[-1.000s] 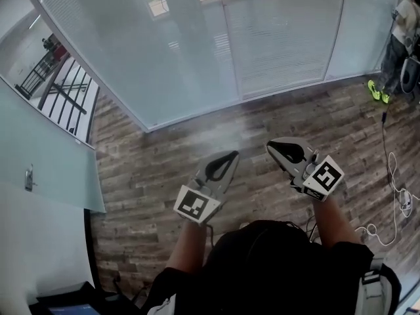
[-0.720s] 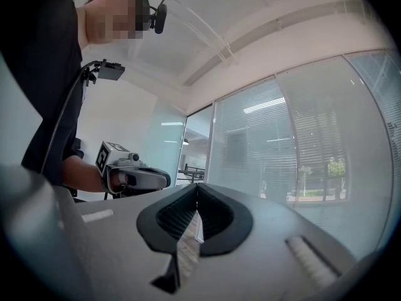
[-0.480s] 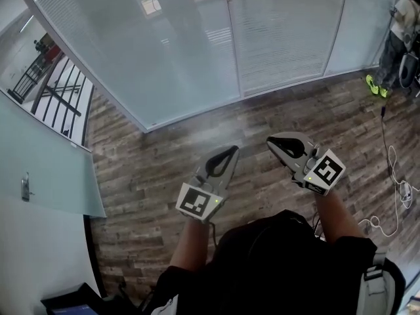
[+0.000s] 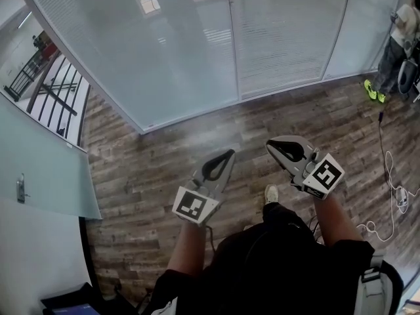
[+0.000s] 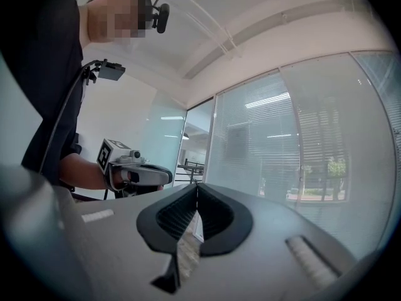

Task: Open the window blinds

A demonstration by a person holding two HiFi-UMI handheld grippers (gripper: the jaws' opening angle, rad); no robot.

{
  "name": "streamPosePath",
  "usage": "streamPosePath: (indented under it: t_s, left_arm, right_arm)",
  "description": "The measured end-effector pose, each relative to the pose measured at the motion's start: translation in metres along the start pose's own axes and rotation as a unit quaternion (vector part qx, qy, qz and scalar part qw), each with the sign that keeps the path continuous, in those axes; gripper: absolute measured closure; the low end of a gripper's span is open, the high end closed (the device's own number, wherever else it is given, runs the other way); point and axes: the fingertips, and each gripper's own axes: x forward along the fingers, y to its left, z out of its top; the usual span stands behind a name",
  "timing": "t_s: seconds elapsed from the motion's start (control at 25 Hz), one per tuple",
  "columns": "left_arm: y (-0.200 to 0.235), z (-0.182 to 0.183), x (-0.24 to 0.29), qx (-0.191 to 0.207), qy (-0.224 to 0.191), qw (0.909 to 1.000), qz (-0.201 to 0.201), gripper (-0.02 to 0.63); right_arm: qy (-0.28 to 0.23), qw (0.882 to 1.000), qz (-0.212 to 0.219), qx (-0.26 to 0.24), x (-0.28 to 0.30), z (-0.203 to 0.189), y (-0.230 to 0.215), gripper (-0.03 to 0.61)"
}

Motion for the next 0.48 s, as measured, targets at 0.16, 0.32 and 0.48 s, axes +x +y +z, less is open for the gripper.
streamPosePath:
  t_s: [0.16,0.32,0.48]
  left_arm:
    - [0.008,-0.003,0.015,0.008,0.016,0.9998,-0.002,0.610]
    - [0.023,-0.008,0.035,0.019,0.028,0.9994,0.004,0.609]
    - [0.035,-0.014,0.059,0.031,0.037,0.9988,0.006,0.609]
  right_arm:
    - [-0.017,1.000,0.008,0.002,0.005,0.000,-0.013,0.572]
    - [-0.015,1.000,0.014,0.015,0.013,-0.010,-0.035,0.572]
    - [-0.023,1.000,0.002,0.018,0.016,-0.016,-0.070,0.572]
